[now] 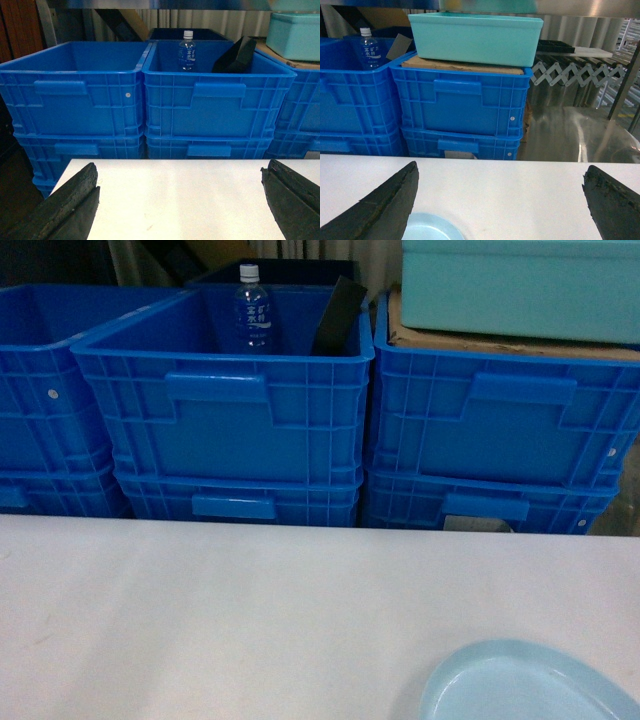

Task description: Place blue tray on left shelf second layer neatly

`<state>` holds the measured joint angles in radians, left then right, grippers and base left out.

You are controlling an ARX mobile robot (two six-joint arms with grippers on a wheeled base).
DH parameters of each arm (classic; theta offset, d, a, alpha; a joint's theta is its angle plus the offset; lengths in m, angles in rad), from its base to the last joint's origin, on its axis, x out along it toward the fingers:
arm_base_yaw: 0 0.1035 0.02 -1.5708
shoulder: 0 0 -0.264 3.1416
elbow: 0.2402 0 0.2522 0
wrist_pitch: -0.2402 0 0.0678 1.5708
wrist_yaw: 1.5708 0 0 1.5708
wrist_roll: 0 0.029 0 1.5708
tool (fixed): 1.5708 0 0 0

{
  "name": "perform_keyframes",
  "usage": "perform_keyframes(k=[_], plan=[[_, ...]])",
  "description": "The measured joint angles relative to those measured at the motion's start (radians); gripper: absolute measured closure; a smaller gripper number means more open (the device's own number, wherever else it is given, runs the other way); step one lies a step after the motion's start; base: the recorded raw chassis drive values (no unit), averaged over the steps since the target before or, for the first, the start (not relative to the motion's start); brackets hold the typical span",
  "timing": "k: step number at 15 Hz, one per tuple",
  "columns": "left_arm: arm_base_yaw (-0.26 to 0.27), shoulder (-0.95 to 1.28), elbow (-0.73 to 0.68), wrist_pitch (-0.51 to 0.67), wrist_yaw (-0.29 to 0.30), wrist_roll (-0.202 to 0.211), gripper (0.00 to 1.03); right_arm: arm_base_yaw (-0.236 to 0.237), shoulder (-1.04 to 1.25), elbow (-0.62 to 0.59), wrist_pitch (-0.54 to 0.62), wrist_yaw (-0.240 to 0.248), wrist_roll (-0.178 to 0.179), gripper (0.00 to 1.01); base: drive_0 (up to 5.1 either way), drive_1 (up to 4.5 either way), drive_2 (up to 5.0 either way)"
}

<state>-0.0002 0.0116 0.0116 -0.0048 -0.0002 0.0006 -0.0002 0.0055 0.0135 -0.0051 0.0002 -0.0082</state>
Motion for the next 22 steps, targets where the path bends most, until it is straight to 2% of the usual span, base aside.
perform_keyframes(k=[20, 21, 22], plan=[[0.0, 0.0, 0.0, 0.0, 0.0, 0.0, 0.05, 0.0, 0.0, 0.0, 0.0, 0.0, 0.0, 0.03, 0.0, 0.0, 0.0], [0.0, 0.0, 0.0, 0.0, 0.0, 0.0, 0.05, -0.01, 0.017, 0.0, 0.049, -0.006, 0.002, 0.03, 0.0, 0.0, 0.0], [0.0, 0.0, 0.0, 0.0, 0.0, 0.0, 0.05, -0.034, 0.07, 0.0, 0.112, -0.04, 0.004, 0.03, 0.0, 0.0, 0.0]])
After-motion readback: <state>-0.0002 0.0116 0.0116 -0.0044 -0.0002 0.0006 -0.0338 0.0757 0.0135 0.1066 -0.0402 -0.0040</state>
